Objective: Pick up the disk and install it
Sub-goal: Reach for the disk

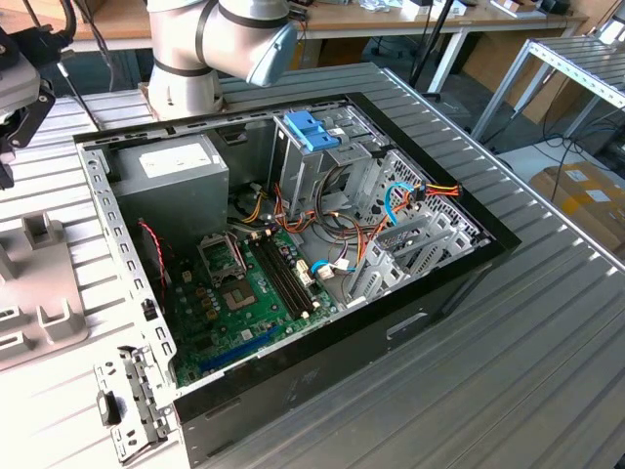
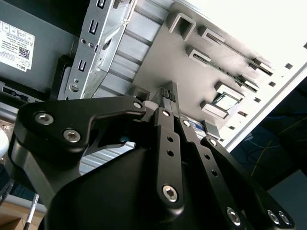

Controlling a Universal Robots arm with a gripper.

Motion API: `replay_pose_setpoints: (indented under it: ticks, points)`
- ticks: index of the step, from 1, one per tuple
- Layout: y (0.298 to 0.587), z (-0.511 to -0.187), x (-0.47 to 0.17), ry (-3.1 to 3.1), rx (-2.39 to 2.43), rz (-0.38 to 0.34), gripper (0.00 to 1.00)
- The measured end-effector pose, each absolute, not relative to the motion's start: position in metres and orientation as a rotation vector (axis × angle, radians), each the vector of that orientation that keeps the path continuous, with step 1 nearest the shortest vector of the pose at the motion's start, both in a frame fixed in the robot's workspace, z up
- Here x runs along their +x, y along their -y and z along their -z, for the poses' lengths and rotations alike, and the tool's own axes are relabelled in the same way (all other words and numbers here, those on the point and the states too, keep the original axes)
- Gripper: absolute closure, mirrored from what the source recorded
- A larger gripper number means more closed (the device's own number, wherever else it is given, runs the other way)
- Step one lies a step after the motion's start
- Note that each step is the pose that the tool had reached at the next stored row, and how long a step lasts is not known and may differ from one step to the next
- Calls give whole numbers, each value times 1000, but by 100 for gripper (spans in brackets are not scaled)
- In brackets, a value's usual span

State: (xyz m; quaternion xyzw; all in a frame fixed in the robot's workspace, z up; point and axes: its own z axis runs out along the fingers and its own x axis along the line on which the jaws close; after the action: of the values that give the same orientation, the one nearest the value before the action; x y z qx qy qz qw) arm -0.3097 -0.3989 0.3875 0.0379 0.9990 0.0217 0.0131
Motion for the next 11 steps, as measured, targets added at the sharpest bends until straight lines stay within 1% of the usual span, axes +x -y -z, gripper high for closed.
replay_pose_setpoints:
  ticks: [11]
  points:
    - [399, -387, -325, -3112, 118, -68, 89]
